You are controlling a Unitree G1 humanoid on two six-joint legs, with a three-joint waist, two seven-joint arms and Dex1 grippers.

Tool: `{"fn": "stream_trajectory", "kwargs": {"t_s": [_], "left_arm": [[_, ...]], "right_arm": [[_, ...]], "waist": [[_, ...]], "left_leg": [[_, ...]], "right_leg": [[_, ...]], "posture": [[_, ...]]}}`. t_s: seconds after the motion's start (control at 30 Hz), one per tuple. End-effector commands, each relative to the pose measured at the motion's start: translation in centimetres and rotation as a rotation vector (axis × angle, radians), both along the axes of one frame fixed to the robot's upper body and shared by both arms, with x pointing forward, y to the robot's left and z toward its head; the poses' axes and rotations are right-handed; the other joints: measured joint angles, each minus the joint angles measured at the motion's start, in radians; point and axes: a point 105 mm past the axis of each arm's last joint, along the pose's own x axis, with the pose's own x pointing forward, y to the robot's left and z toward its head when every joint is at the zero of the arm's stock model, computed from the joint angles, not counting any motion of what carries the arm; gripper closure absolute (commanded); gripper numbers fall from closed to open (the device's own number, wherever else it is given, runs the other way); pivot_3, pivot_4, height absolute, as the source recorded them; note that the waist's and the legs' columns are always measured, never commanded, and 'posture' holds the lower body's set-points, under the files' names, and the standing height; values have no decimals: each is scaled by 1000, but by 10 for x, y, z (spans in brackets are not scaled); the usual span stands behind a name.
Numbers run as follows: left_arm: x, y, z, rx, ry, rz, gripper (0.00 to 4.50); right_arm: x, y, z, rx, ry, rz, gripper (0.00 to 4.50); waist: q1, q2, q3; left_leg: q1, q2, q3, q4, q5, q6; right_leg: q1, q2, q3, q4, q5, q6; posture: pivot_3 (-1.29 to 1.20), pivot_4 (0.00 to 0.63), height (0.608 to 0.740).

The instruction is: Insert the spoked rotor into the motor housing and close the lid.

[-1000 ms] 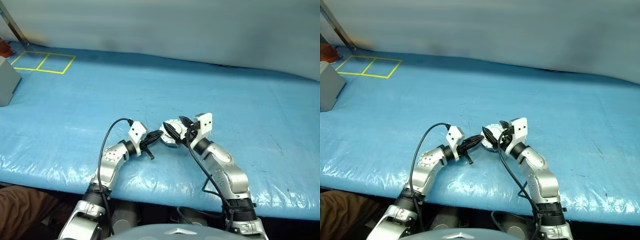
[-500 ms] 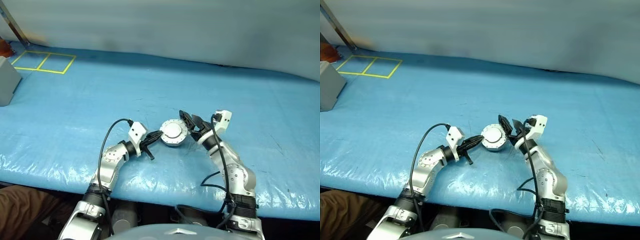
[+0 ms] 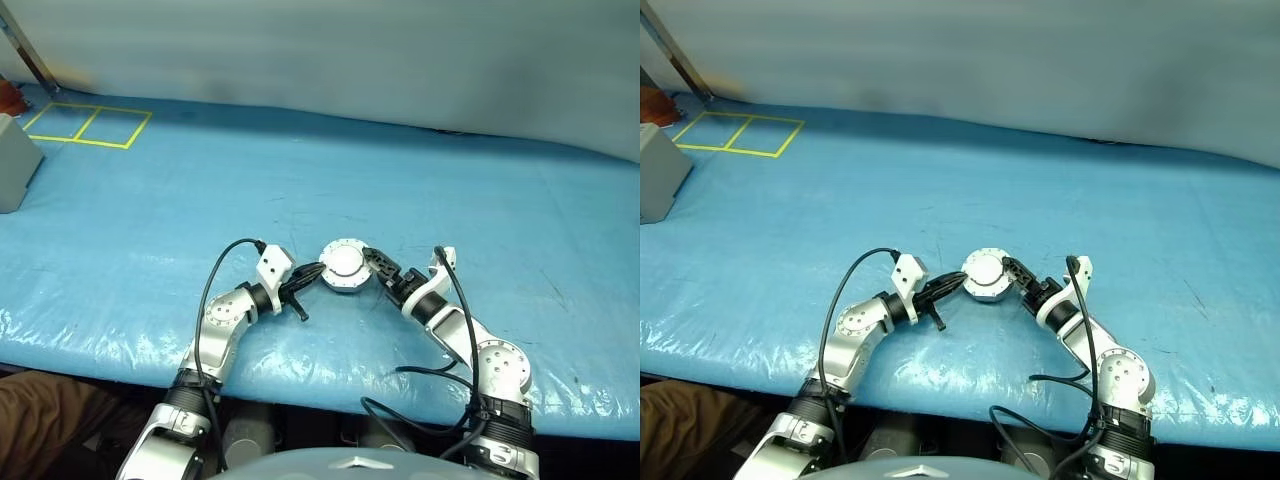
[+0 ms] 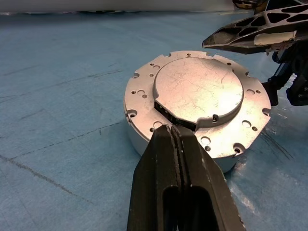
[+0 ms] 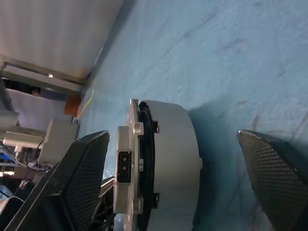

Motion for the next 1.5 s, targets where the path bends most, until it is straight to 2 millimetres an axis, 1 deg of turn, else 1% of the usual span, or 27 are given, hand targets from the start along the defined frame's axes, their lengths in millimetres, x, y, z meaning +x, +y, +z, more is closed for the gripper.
{"fn": "stream_trajectory", "kwargs": {"t_s": [0.03, 0.07, 0.3, 0.33, 0.53, 0.6, 0.7, 0.9, 1.0, 1.13, 1.27, 1.33, 1.5], "left_arm": [[-8, -2, -12, 22, 41, -21, 4500], [-8, -2, -12, 23, 41, -21, 4500], [-8, -2, -13, 23, 44, -21, 4500], [-8, -2, -12, 23, 44, -21, 4500], [-6, -1, -12, 20, 44, -11, 4500], [-3, 0, -10, -4, 41, 14, 4500], [4, 5, 1, -111, 49, 80, 4500], [16, 21, 27, -402, 86, 215, 4500], [12, 26, 35, -513, 114, 214, 4500], [5, 27, 35, -568, 160, 188, 4500], [-6, 25, 29, -632, 243, 159, 4500], [-9, 25, 29, -662, 264, 155, 4500], [-12, 23, 34, -739, 301, 130, 4500]], "right_arm": [[0, -1, 6, 73, -12, -14, 420], [0, -1, 5, 74, -10, -14, 657], [-3, 0, 1, 53, 10, 0, 2961], [-3, 0, 1, 54, 12, 0, 3143], [-3, -1, -1, 56, 21, -2, 3142], [-3, -1, -1, 57, 24, -6, 3142], [-2, -2, -2, 65, 31, -14, 3142], [2, -6, 2, 138, 33, -59, 3142], [6, -9, 14, 240, 3, -97, 3142], [10, -10, 28, 312, -47, -110, 3142], [12, -6, 59, 403, -163, -106, 3142], [12, -1, 69, 420, -197, -89, 3142], [10, 6, 81, 437, -226, -67, 3142]], "waist": [[0, 0, 0], [0, 0, 0], [0, 2, -1], [1, 2, -1], [1, 3, -2], [1, 3, -2], [1, 4, -2], [-3, 4, -2], [-4, 4, -2], [-4, 5, -1], [-11, 7, 0], [-16, 8, 1], [-22, 8, 2]], "left_leg": [[0, 0, 0, 0, 0, 0], [0, 0, 0, 0, 0, 0], [0, 0, 0, 0, 0, 0], [0, 0, 0, 0, 0, 0], [0, 0, 0, 1, 0, 0], [0, 0, 0, 1, 0, 0], [0, 0, 0, 1, 0, 0], [-1, 0, 0, 1, 0, 0], [-1, 1, 0, 1, 0, 0], [-2, 0, 0, 1, 0, 1], [-2, 0, 0, 1, 0, 1], [-2, 0, 0, 1, 0, 1], [-2, 1, 0, 1, 0, 1]], "right_leg": [[0, 0, 0, 0, 0, 0], [0, 0, 0, 0, 0, 0], [0, 0, 0, 0, 2, 3], [0, 0, 1, 0, 2, 3], [0, 0, 1, 0, 2, 3], [0, 1, 1, 0, 2, 3], [0, 1, 1, 0, 2, 3], [0, 2, 2, 0, 4, 6], [0, 3, 2, 0, 4, 6], [-1, 7, 2, 0, 4, 7], [-1, 8, 3, 0, 4, 7], [-2, 9, 4, 0, 4, 7], [-2, 9, 4, 0, 4, 7]], "posture": [[0, 150, 740], [0, 150, 740], [0, 150, 740], [0, 150, 740], [0, 150, 740], [0, 150, 740], [0, 150, 740], [0, 150, 740], [0, 150, 740], [0, 150, 740], [0, 150, 740], [0, 150, 740], [0, 150, 740]]}}
